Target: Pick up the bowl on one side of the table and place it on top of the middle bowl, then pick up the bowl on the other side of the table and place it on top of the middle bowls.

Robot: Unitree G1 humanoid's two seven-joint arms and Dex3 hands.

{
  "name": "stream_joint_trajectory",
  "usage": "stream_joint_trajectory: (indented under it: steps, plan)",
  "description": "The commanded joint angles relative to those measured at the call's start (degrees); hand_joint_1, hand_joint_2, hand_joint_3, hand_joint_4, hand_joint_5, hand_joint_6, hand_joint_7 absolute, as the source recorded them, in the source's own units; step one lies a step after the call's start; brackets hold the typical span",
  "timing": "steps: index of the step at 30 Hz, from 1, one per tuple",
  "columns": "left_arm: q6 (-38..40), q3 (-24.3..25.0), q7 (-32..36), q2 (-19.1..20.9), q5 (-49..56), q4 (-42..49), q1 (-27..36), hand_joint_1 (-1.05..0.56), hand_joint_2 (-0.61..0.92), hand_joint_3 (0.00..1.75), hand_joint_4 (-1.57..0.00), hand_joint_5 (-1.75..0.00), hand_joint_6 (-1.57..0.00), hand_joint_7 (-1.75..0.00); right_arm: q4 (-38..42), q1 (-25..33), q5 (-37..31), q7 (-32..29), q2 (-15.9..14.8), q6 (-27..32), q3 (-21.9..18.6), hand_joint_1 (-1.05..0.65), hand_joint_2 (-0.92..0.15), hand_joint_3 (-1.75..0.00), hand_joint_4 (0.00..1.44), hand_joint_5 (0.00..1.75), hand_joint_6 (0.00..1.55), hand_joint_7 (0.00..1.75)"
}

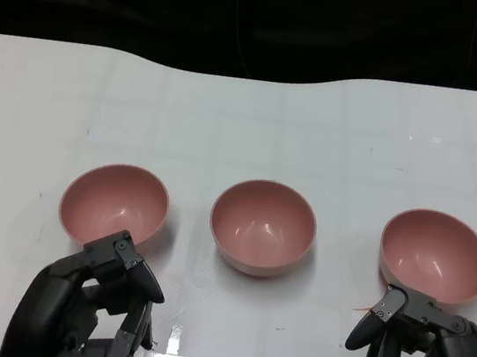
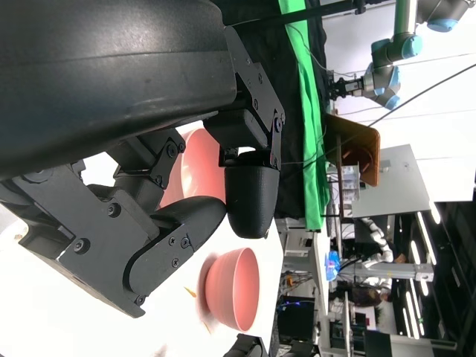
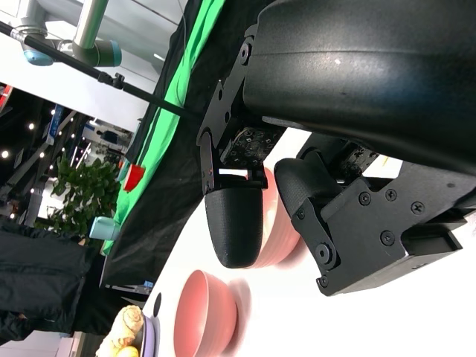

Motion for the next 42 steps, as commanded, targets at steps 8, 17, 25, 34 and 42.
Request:
stream_joint_trajectory:
  steps: [8,17,25,34,42]
  plan:
    - [0.35,0.4,-0.31,0.77,-0.11,-0.69,0.35,-0.29,0.43,1.29,-0.87,-1.75,-0.76,-1.59,-0.64,0.12,0.62,-0.08,-0.25,0.22,-0.23,0.01,-0.3,-1.54,0.92,1.68,0.84,1.37]
    - [-0.05,0.48,-0.35,0.67,-0.12,-0.31,0.22,-0.29,0.43,1.29,-0.86,-1.75,-0.76,-1.59,-0.34,0.02,0.45,-0.05,-0.39,-0.25,-0.21,0.01,-0.3,-1.53,0.92,1.68,0.84,1.38]
    - [0.02,0.46,-0.11,0.73,0.28,-0.49,0.26,-0.29,0.43,1.29,-0.87,-1.75,-0.76,-1.59,-0.47,0.07,0.18,-0.16,-0.43,-0.2,-0.22,0.0,-0.3,-1.53,0.91,1.68,0.84,1.37]
    - [-0.37,0.52,-0.51,0.7,-0.08,-0.11,0.06,-0.29,0.43,1.28,-0.86,-1.75,-0.75,-1.58,1.07,-1.01,1.15,0.24,-0.7,-3.36,-0.73,-0.03,-0.44,-1.21,0.79,1.48,0.77,1.17]
    - [0.07,0.47,-0.56,0.71,-0.37,-0.41,0.26,-0.3,0.43,1.28,-0.86,-1.75,-0.75,-1.59,1.84,-2.12,-3.65,-1.31,-2.71,-4.97,-1.79,-0.17,-0.55,-0.85,0.53,1.17,0.52,0.87]
